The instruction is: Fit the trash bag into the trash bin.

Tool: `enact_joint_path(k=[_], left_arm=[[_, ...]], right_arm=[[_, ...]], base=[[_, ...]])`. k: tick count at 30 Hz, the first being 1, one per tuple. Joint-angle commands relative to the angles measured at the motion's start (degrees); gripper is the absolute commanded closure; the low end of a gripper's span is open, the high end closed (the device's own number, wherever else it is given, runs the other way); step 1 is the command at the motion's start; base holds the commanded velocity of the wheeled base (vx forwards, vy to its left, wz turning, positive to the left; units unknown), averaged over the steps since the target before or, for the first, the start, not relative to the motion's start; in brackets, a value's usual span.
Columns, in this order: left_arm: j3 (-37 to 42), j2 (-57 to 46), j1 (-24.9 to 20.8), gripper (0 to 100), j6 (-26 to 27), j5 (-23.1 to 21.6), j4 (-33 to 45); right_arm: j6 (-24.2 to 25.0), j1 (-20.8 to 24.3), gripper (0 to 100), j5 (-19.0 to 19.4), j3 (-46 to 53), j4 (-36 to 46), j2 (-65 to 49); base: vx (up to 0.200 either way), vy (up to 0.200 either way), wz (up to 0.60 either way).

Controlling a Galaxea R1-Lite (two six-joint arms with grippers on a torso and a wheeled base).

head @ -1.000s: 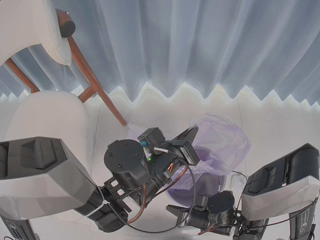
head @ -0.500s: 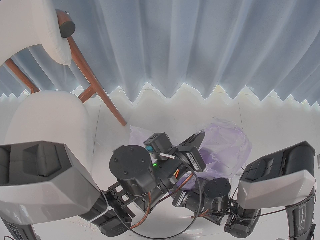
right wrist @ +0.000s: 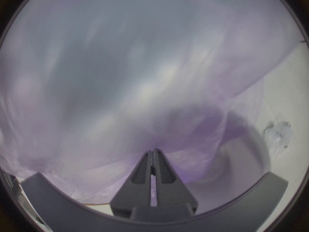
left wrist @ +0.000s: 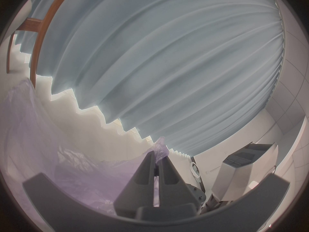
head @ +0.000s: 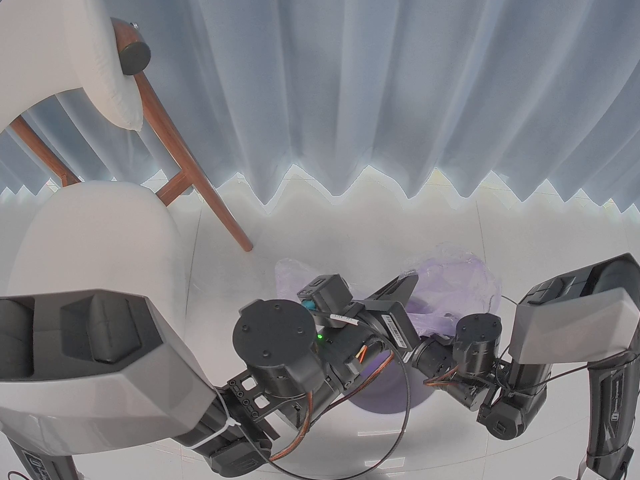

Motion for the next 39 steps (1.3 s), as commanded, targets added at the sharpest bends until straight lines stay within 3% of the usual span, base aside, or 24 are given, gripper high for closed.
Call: enact_joint_path(k=[1,6,9,13,18,21,25,30,39], left_arm=[[-1.2,0.9,0.0,100,-0.8,0.0,0.0],[-2.2,1.3,0.0,100,-0.9,1.2,0.0],[-2.6,1.5,-0.1,100,-0.9,1.2,-0.1],[-2.8,1.5,0.0,100,-1.0,1.3,-0.1],[-5.2,1.3,0.4,100,-1.0,2.7,-0.1],[-6.4,1.0,0.4,100,-2.1,3.4,-0.1],[-6.7,0.9,0.4,100,-3.3,3.4,-0.1],[-8.5,0.9,0.6,100,-5.1,3.5,-0.1],[-8.8,1.0,0.3,100,-6.1,3.8,-0.1]], right_arm=[[-1.6,-4.1,100,0.1,-0.1,-1.0,-0.9],[-1.2,-4.7,100,2.1,6.6,-1.0,-3.0],[0.1,2.8,100,3.3,12.6,-1.0,-2.6],[4.9,11.5,100,3.0,11.6,-1.0,-2.0],[5.3,18.6,100,1.4,5.8,-1.0,1.5],[5.6,20.5,100,0.7,2.7,-1.0,3.7],[6.7,20.7,100,0.7,0.4,-1.0,4.7],[14.5,20.8,100,-2.8,-8.3,-1.0,6.5],[20.7,20.3,100,-3.2,-16.5,-1.0,7.3]], base=[[0.0,0.0,0.0],[0.0,0.0,0.0],[0.0,0.0,0.0],[0.0,0.0,0.0],[0.0,0.0,0.0],[0.0,0.0,0.0],[0.0,0.0,0.0],[0.0,0.0,0.0],[0.0,0.0,0.0]])
